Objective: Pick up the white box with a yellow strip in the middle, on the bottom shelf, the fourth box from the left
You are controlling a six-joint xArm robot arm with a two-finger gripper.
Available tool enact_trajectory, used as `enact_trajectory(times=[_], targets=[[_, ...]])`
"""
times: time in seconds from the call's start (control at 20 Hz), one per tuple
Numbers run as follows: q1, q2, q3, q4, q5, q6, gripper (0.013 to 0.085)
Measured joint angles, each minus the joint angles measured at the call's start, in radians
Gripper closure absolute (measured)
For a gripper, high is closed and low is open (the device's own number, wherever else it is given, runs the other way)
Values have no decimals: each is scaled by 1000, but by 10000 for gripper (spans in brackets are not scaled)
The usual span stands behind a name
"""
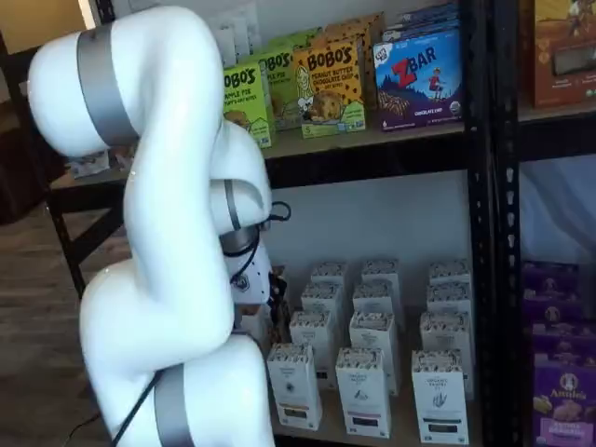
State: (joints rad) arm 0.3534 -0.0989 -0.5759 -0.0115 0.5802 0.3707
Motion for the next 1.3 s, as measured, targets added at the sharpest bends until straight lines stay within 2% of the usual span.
enact_trajectory(times=[0.45, 0.75, 0.9, 1.1, 1.3], targets=[[0, 132, -31, -12, -132, 9, 130], [-1, 232, -79, -10, -169, 6, 130], [-4, 284, -105, -40, -203, 31, 130], [-7, 356, -151, -128, -223, 110, 130], [-15, 411, -185, -166, -260, 140, 130]])
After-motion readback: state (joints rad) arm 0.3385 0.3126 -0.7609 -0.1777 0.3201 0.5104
